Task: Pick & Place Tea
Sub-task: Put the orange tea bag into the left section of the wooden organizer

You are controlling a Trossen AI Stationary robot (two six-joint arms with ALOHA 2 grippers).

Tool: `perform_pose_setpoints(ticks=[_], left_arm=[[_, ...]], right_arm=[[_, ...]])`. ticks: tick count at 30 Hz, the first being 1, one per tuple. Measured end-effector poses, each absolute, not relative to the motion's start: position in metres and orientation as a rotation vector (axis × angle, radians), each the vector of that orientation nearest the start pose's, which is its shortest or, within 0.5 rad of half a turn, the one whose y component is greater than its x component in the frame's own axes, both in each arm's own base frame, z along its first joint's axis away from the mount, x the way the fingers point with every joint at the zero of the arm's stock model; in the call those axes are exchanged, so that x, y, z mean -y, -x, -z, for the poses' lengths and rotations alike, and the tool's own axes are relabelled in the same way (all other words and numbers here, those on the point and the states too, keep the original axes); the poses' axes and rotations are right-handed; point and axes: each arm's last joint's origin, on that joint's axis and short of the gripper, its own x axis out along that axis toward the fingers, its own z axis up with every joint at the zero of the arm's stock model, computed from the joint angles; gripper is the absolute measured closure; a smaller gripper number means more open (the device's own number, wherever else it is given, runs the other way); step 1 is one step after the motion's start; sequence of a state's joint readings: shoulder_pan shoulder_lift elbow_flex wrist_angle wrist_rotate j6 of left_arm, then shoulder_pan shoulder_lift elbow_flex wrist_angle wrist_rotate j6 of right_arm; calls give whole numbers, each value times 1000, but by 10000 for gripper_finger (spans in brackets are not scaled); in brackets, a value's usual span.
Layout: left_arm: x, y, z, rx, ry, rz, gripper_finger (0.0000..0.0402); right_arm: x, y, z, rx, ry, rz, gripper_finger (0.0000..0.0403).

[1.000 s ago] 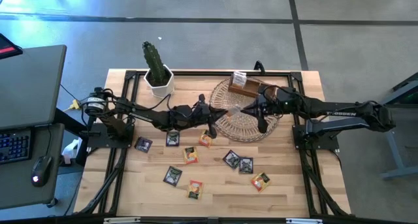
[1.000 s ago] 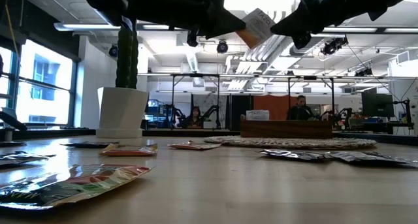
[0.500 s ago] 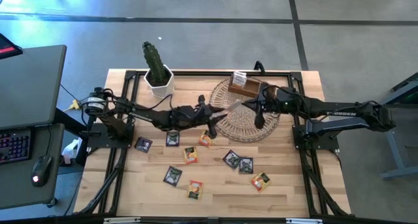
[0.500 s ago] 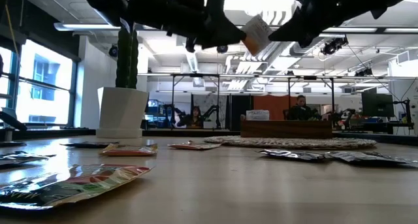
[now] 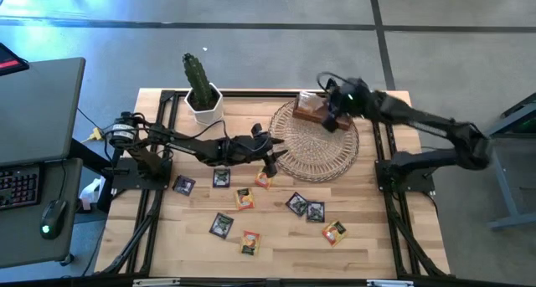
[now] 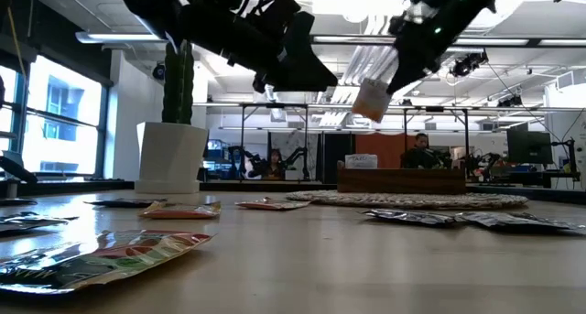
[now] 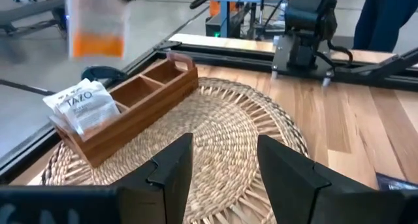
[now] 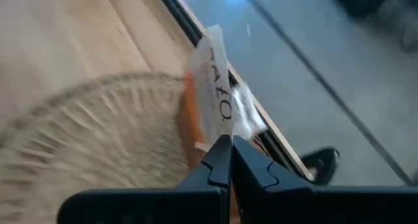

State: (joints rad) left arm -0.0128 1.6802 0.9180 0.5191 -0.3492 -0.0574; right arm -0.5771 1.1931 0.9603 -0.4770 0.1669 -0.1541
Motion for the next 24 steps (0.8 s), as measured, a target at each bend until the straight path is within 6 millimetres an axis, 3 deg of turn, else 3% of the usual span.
perform_pose_setpoints(ticks=[5,9,16,24], left_arm=[[-5,-360,-217,-234,12,-341,232],[-5,-359,-215,-251,9,-341,232],[-5,-358,-212,-292,1,-342,232],[-5,-358,-210,-304,-1,-342,232]], right_arm=[[188,-225,-269,-933,-92,593,403],[214,-241,-251,-1006,-99,573,403],[230,-257,-228,-1095,-101,533,403],[233,-257,-229,-1125,-34,551,387]])
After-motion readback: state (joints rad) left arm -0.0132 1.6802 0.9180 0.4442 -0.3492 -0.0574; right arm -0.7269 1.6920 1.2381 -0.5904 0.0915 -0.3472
